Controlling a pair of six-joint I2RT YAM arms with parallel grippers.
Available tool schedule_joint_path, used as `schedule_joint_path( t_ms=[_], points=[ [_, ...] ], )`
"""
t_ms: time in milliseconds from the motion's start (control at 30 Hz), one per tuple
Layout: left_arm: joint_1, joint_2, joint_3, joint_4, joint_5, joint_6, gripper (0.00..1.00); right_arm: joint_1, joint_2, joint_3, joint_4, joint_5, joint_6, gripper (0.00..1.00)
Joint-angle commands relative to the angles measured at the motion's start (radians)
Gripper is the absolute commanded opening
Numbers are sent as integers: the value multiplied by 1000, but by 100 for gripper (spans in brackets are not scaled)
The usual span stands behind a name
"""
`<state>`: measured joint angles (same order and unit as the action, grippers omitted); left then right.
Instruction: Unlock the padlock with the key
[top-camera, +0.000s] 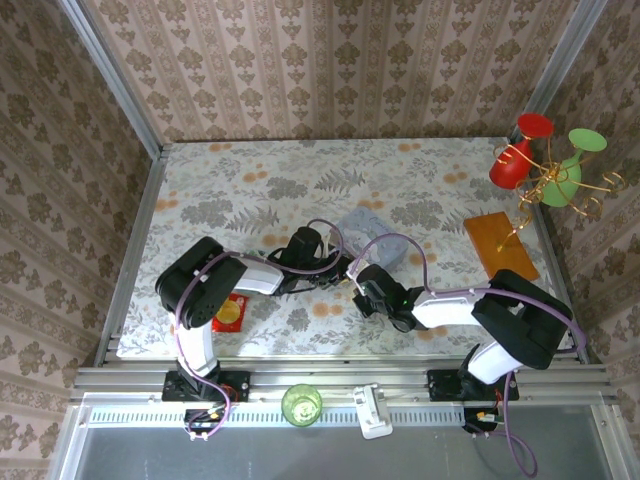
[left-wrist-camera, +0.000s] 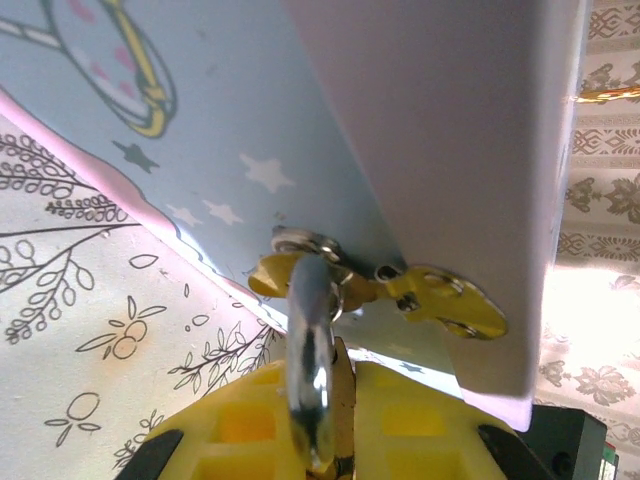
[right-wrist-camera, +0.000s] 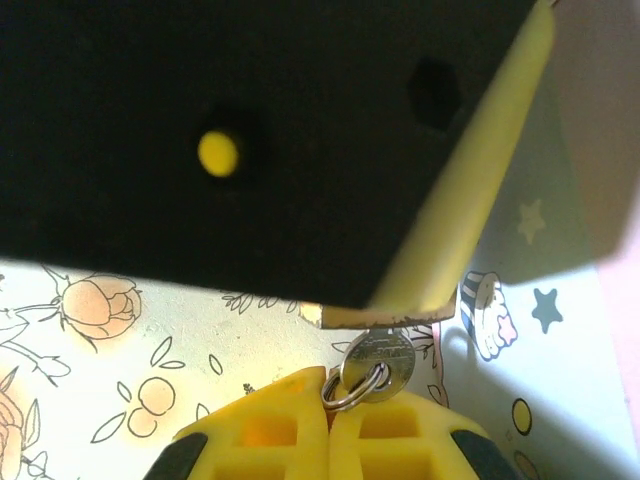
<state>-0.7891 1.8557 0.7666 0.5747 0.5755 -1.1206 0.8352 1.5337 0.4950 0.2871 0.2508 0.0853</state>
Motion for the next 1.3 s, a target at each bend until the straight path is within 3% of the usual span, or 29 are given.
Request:
schedule_joint_path(
  t_ms=[0, 233, 533, 833, 967, 1267],
  points=[
    [-47, -31, 12, 13, 139, 15, 0, -25, 33, 15, 116, -41, 17, 0],
    [-36, 7, -49, 221, 141, -84, 1, -192, 27, -91, 334, -413, 233, 0],
    [-36, 28, -81, 297, 132, -117, 5, -319, 157, -178, 632, -662, 382, 0],
    [-16, -7, -131, 289, 80, -92, 13, -326, 136, -165, 558, -669, 355, 0],
    [-1, -100, -164, 245, -21, -57, 33, -328, 112, -169, 498, -658, 331, 0],
    [-3, -160, -163, 216, -122, -12, 47, -327, 123, -152, 468, -672, 320, 0]
  ],
)
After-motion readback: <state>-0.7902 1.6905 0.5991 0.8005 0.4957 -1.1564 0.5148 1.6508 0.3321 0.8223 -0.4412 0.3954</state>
